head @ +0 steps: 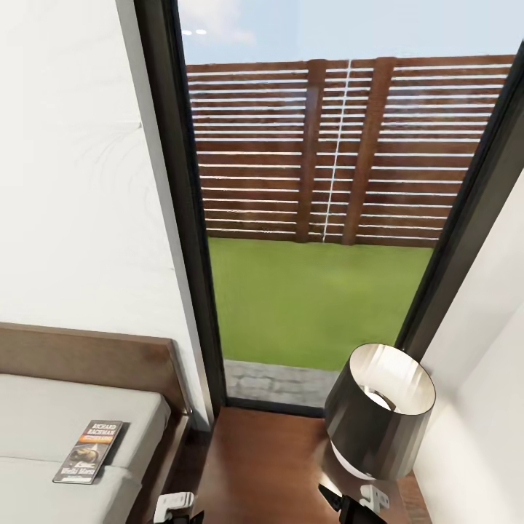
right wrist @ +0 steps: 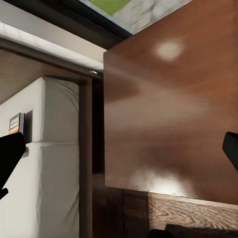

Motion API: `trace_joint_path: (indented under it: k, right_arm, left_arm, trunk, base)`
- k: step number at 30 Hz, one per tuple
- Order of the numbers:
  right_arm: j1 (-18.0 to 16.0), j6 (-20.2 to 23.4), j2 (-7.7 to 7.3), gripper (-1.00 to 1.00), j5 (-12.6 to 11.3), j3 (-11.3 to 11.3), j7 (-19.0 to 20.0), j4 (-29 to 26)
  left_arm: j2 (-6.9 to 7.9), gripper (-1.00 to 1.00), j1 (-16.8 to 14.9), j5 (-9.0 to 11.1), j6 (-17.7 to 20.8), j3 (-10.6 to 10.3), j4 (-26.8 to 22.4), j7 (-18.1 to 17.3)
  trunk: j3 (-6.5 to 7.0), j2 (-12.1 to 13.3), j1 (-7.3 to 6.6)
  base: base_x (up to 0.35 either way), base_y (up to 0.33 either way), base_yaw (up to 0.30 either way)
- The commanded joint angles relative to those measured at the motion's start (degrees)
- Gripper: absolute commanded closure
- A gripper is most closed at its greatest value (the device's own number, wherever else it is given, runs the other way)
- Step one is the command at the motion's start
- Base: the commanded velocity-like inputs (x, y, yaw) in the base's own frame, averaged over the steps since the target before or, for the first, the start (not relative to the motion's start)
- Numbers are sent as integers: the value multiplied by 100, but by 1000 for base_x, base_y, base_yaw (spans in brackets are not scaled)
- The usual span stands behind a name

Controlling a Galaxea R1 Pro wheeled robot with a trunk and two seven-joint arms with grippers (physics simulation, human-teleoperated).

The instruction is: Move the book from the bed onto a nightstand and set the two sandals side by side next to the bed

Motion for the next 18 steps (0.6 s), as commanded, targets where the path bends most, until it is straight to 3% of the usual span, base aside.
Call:
trace_joint_path:
  k: [1,14,18]
  right_arm:
    - [-12,-48,0,-100,-5,9,25,27]
    - [-12,-48,0,-100,-5,9,25,27]
    - [-12,-48,0,-100,-5,9,25,27]
  left_arm:
    - [2,-100,-5,-51,-18,49,4,-15]
    - [31,-100,-5,-31,-14,62,4,-27]
    - [192,-100,-5,8,-4,84,-9,-41]
  trunk:
    - [-10,-10,2]
    - [-10,-10,2]
    - [-10,-10,2]
  base:
    - [0,0,0]
    - [0,0,0]
    - [0,0,0]
